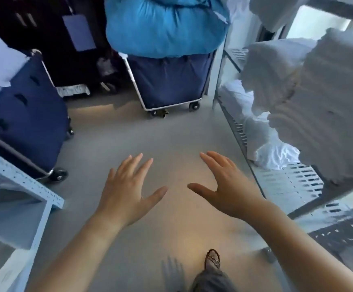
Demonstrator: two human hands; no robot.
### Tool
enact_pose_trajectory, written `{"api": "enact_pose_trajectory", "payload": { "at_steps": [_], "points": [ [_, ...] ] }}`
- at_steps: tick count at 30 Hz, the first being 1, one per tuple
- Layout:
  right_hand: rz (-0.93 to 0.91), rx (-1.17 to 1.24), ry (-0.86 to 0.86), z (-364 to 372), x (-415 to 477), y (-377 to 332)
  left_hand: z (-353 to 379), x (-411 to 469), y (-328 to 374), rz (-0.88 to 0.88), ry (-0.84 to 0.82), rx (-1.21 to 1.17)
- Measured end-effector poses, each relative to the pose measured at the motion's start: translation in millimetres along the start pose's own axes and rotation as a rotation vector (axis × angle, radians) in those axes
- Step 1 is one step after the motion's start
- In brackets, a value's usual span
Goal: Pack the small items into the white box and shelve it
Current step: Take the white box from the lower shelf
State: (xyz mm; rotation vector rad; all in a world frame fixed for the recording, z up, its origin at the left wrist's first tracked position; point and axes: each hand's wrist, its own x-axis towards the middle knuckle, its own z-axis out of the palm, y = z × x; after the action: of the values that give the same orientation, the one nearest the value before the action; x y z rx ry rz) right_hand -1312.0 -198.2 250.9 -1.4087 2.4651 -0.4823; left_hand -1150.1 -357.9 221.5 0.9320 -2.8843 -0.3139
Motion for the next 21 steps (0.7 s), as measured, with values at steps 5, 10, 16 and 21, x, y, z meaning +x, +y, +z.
{"api": "enact_pose_trajectory", "payload": {
  "at_steps": [5,10,16,21],
  "points": [
    [-0.173,-0.021,-0.125,22.8,83.1,-48.3,-3.2,1.6,-76.6,-0.218,0.042,-0.02],
    [-0.34,-0.011,-0.211,42.5,181.8,-87.9,-8.9,36.7,-134.9,-0.404,0.092,-0.024],
    [-0.562,-0.02,-0.289,59.6,291.1,-154.2,-25.4,69.8,-199.1,-0.62,0.194,-0.016],
    [-0.791,-0.034,-0.381,96.3,333.8,-239.6,-40.2,42.2,-242.0,-0.884,0.296,-0.03]
  ]
}}
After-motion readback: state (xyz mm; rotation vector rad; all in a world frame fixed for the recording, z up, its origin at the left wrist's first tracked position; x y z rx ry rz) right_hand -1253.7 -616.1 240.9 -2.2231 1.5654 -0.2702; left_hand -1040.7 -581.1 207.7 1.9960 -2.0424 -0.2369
